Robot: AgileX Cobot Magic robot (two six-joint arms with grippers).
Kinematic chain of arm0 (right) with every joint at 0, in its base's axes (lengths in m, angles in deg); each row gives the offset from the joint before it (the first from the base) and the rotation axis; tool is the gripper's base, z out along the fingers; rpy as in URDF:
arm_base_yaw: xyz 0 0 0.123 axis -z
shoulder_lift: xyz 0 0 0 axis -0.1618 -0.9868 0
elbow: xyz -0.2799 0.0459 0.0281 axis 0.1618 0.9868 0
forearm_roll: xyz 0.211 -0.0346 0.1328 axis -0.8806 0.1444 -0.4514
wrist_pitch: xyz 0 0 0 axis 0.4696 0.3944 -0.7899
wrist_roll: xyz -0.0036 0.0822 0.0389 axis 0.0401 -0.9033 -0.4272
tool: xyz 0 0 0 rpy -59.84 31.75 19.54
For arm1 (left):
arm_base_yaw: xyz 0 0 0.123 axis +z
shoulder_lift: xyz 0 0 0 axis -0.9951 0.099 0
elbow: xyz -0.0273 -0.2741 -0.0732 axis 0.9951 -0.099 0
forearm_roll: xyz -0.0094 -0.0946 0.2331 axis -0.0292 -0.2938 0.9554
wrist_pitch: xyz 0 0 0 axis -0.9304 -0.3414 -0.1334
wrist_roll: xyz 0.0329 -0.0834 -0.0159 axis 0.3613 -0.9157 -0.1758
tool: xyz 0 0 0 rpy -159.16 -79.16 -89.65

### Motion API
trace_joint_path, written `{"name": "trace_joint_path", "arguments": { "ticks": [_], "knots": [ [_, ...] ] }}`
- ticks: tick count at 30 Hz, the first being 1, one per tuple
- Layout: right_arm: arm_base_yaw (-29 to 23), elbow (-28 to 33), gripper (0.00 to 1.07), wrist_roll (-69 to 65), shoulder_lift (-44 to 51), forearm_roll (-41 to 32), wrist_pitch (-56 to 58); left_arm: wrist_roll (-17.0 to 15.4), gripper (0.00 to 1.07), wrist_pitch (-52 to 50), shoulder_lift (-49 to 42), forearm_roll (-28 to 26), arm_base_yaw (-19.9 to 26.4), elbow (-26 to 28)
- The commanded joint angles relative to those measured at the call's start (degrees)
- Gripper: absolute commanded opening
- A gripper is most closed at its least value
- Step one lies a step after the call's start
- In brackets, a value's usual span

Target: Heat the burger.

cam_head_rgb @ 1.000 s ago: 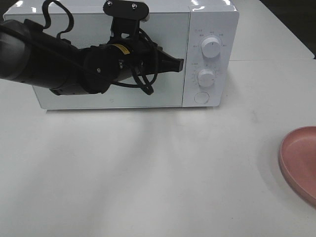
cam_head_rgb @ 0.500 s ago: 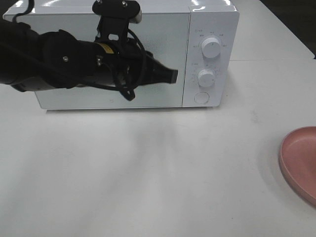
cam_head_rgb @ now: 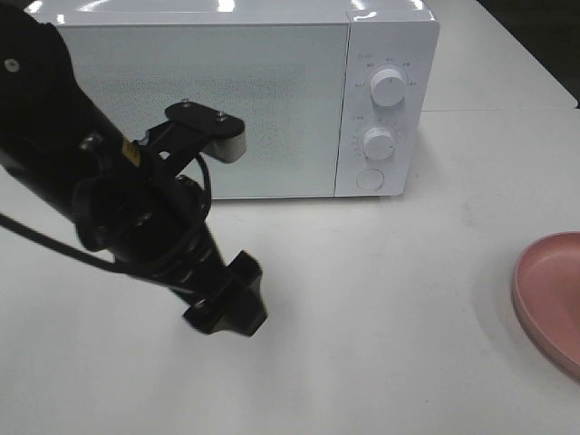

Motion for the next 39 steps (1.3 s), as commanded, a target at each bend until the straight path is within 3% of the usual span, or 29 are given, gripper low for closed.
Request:
{"name": "trace_joint_path", "arguments": {
  "ticks": [1, 5, 7, 9, 10, 12, 13, 15, 16, 17, 18, 20, 23, 28, 39],
  "knots": [
    [0.23, 0.29, 0.75, 0.8, 1.55, -0.06, -0.57, -4.07, 1.0, 11.17, -3.38, 5.33, 1.78, -0.29],
    [0.23, 0.29, 0.75, 0.8, 1.55, -0.06, -0.57, -6.99, 1.0, 14.73, -5.33, 6.25, 5.33, -0.29],
    [0.23, 0.29, 0.75, 0.8, 1.55, -0.06, -0.57, -8.14, 1.0, 17.76, -7.56, 6.19, 10.83, -0.29],
    [0.23, 0.29, 0.75, 0.8, 1.55, -0.06, -0.57, -8.59, 1.0, 18.79, -8.37, 6.25, 13.06, -0.29],
    [0.23, 0.29, 0.75, 0.8, 1.55, -0.06, -0.57, -8.71, 1.0, 20.74, -10.03, 5.96, 17.19, -0.34],
    [0.23, 0.29, 0.75, 0.8, 1.55, -0.06, -0.57, -9.11, 1.0, 21.89, -10.94, 5.96, 19.42, -0.34],
    [0.23, 0.29, 0.75, 0.8, 1.55, -0.06, -0.57, -10.14, 1.0, 23.78, -12.55, 6.3, 23.43, -0.34],
    [0.23, 0.29, 0.75, 0.8, 1.55, -0.06, -0.57, -10.6, 1.0, 25.04, -13.35, 6.47, 25.61, -0.34],
    [0.23, 0.29, 0.75, 0.8, 1.55, -0.06, -0.57, -11.4, 1.0, 26.7, -15.53, 7.1, 29.68, -0.92],
    [0.23, 0.29, 0.75, 0.8, 1.55, -0.06, -0.57, -11.4, 1.0, 26.7, -15.53, 7.1, 29.68, -0.92],
    [0.23, 0.29, 0.75, 0.8, 1.55, -0.06, -0.57, -11.29, 1.0, 27.39, -18.16, 7.96, 33.06, -2.01],
    [0.23, 0.29, 0.75, 0.8, 1.55, -0.06, -0.57, -11.29, 1.0, 27.62, -19.31, 8.42, 34.49, -2.64],
    [0.23, 0.29, 0.75, 0.8, 1.55, -0.06, -0.57, -11.69, 1.0, 27.96, -25.84, 9.45, 40.85, -6.82],
    [0.23, 0.29, 0.75, 0.8, 1.55, -0.06, -0.57, -12.66, 1.0, 27.56, -35.75, 9.74, 44.46, -11.23],
    [0.23, 0.29, 0.75, 0.8, 1.55, -0.06, -0.57, -12.66, 1.0, 25.15, -55.12, 10.31, 44.52, -19.94]
  ]
}}
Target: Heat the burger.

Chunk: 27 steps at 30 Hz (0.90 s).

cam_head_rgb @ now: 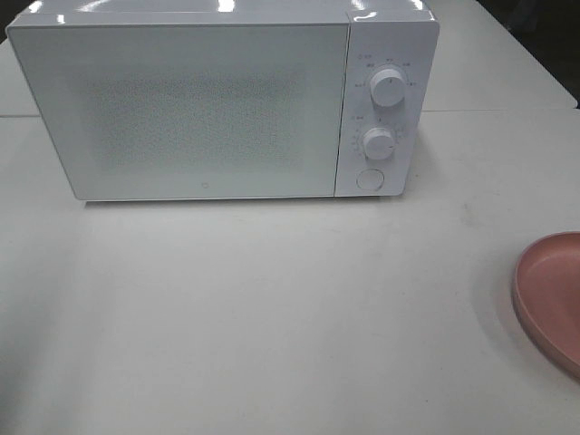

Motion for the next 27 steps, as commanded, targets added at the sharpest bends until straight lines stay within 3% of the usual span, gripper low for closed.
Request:
{"name": "trace_joint_path", "arguments": {
  "ticks": [1, 6, 13, 27],
  "knots": [
    [0.23, 0.29, 0.75, 0.8, 1.55, -0.06, -0.57, -0.57, 1.0, -2.18, -5.33, 0.06, 0.17, -3.27],
    [0.23, 0.29, 0.75, 0.8, 1.55, -0.06, -0.57, -2.18, 1.0, -4.24, -13.06, -0.11, 0.17, -8.71],
    [0.23, 0.29, 0.75, 0.8, 1.55, -0.06, -0.57, -4.3, 1.0, -4.3, -22.57, 3.27, 0.11, -8.42],
    [0.23, 0.29, 0.75, 0.8, 1.55, -0.06, -0.57, -3.9, 1.0, -4.3, -39.99, 5.16, 0.11, -8.42]
  ]
}}
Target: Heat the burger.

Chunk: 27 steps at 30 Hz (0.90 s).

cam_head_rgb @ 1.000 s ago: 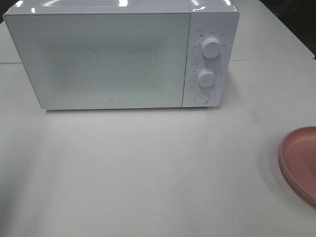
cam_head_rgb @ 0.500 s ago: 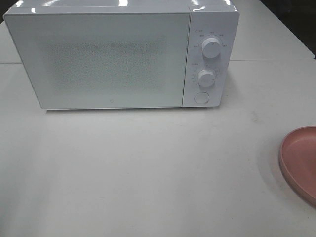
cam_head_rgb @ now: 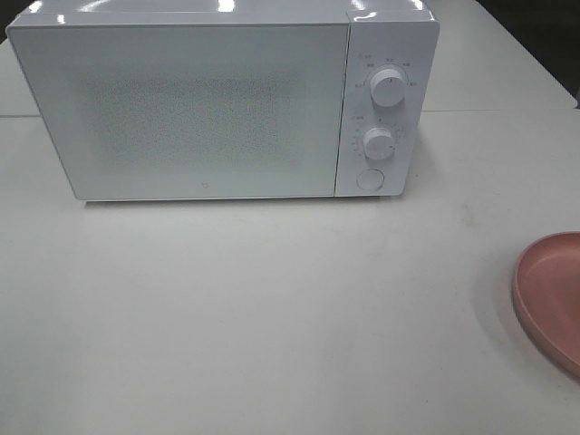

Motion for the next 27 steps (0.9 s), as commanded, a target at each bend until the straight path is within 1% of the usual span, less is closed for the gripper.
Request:
{"name": "trace_joint_path", "arguments": {
  "ticks": [1, 2, 3, 27],
  "knots": [
    [0.23, 0.29, 0.75, 0.8, 1.55, -0.06, -0.57, -0.29, 1.0, -0.57, -3.09, -0.06, 0.11, -0.17],
    [0.23, 0.29, 0.75, 0.8, 1.55, -0.06, -0.57, -0.29, 1.0, -0.57, -5.5, -0.06, 0.11, -0.17],
    [0.23, 0.29, 0.75, 0.8, 1.55, -0.06, -0.57, -0.29, 1.0, -0.57, -6.02, -0.06, 0.11, -0.17],
    [0.23, 0.29, 0.75, 0.69, 1.2, -0.06, -0.57, -0.29, 1.0, -0.57, -5.84, -0.29, 0.11, -0.17]
  ]
}}
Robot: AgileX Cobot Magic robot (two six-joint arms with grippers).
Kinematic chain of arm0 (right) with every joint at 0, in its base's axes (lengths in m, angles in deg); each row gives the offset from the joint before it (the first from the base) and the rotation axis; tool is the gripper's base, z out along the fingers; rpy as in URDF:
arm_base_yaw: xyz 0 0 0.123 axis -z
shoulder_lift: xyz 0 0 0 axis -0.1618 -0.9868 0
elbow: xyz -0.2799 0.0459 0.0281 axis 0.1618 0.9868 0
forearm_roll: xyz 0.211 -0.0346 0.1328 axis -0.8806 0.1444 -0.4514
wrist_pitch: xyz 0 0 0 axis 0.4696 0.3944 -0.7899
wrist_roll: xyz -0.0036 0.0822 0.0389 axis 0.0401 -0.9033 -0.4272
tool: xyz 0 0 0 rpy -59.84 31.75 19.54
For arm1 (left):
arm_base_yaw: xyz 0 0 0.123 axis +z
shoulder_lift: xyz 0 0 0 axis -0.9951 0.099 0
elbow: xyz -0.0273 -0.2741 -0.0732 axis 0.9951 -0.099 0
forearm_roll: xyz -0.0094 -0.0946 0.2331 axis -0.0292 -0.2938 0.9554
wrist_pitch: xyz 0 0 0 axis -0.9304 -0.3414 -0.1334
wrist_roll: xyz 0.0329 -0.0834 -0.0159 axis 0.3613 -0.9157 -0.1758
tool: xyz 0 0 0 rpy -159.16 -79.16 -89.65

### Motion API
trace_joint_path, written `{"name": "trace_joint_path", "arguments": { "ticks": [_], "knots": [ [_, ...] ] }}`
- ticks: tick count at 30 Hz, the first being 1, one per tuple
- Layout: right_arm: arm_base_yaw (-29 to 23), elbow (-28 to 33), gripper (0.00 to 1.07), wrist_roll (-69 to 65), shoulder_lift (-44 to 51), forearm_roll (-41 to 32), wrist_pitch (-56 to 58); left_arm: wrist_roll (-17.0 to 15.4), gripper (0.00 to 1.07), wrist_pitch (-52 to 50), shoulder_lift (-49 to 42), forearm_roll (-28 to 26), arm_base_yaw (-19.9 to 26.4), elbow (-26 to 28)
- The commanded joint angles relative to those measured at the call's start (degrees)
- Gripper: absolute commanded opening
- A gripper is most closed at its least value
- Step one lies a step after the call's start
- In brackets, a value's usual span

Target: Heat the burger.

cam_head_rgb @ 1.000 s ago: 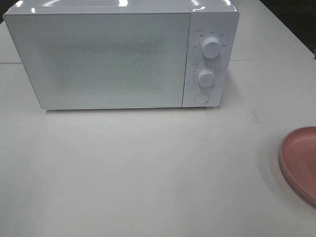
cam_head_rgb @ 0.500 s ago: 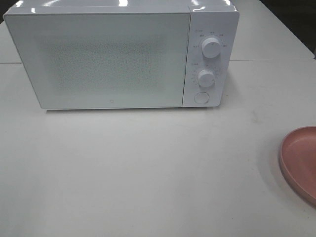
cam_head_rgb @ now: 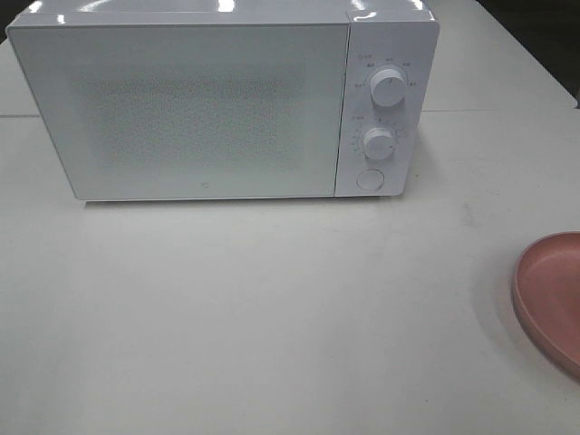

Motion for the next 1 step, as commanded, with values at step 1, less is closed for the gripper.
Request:
{"name": "trace_joint_path", "arguments": {
  "ticks": [1],
  "knots": [
    [0.23, 0.29, 0.75, 0.69, 1.2, -0.06, -0.57, -0.29, 1.0, -0.52, -1.38, -0.34, 0.11, -0.17]
  ]
}}
